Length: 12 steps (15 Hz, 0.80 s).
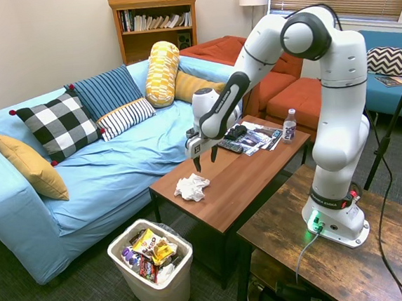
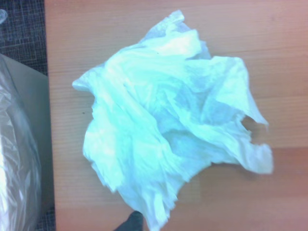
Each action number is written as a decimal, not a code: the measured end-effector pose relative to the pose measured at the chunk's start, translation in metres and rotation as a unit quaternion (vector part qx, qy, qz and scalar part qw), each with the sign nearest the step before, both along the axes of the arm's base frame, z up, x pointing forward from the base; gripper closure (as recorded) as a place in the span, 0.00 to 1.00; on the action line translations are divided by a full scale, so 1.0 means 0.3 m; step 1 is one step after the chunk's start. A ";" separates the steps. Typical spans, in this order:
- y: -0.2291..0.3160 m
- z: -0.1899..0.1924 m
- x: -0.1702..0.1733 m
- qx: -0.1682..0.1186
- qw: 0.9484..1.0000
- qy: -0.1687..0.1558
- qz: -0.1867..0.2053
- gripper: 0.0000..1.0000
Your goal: Throw the tissue in the trash bin
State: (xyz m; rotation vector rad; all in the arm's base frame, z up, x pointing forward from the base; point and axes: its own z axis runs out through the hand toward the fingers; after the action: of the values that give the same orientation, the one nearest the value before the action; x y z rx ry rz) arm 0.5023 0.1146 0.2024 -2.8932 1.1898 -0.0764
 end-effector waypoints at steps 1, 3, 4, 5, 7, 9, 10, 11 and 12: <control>0.028 -0.044 0.030 -0.003 1.000 0.000 0.004 0.00; 0.072 -0.116 0.084 -0.012 1.000 0.003 0.011 0.00; 0.088 -0.150 0.107 -0.017 1.000 0.004 0.014 0.00; 0.101 -0.183 0.123 -0.023 1.000 0.006 0.017 0.00; 0.118 -0.255 0.140 -0.032 0.999 0.013 0.021 0.00; 0.133 -0.316 0.148 -0.035 0.999 0.022 0.024 1.00; 0.138 -0.343 0.151 -0.034 0.999 0.026 0.022 1.00; 0.140 -0.364 0.152 -0.034 0.999 0.029 0.021 1.00; 0.143 -0.375 0.152 -0.033 0.999 0.031 0.021 1.00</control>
State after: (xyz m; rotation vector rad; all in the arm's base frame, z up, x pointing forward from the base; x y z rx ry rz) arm 0.5478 0.1574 0.0899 -2.9970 1.1567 -0.0256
